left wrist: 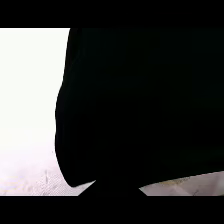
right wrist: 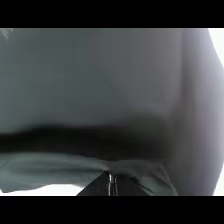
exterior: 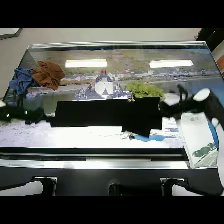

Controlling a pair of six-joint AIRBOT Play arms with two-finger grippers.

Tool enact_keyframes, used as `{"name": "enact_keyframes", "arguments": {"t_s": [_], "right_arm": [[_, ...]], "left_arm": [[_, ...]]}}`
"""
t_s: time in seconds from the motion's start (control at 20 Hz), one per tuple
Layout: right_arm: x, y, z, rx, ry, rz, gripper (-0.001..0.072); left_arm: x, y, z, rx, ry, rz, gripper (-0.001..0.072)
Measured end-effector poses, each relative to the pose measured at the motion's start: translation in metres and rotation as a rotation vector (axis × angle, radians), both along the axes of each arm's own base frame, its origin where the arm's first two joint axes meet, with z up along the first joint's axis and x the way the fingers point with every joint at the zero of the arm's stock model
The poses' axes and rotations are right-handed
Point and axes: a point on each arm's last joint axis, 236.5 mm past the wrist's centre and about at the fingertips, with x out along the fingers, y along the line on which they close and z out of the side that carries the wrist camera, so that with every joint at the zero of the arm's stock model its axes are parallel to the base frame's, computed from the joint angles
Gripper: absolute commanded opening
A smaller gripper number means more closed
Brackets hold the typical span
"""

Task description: Fold the shirts.

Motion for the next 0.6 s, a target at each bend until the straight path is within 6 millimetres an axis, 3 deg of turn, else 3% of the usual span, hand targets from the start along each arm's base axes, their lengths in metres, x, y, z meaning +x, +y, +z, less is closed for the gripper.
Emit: {"name": "enact_keyframes", "arguments": {"t_s": [0.15, 0.3, 0.45, 0.5, 0.55, 0.6], "right_arm": [[0.055, -0.005, 0.0, 0.027, -0.033, -0.032, 0.0045], [0.096, -0.001, -0.014, 0.099, -0.052, -0.086, 0.0047], [0.113, 0.005, -0.035, 0.158, -0.031, -0.122, 0.0049], [0.115, 0.006, -0.041, 0.169, -0.022, -0.127, 0.0059], [0.117, 0.007, -0.044, 0.178, -0.015, -0.131, 0.0152], [0.119, 0.008, -0.045, 0.186, -0.017, -0.136, 0.0355]], "left_arm": [[0.053, 0.0, 0.002, -0.002, -0.017, 0.015, 0.0033], [0.083, -0.004, -0.015, -0.021, 0.02, 0.013, 0.0033], [0.096, -0.011, -0.036, -0.037, 0.06, 0.003, 0.0035], [0.098, -0.012, -0.042, -0.041, 0.07, 0.004, 0.0079], [0.1, -0.013, -0.047, -0.044, 0.078, 0.002, 0.0303], [0.101, -0.014, -0.051, -0.046, 0.088, 0.004, 0.0568]]}}
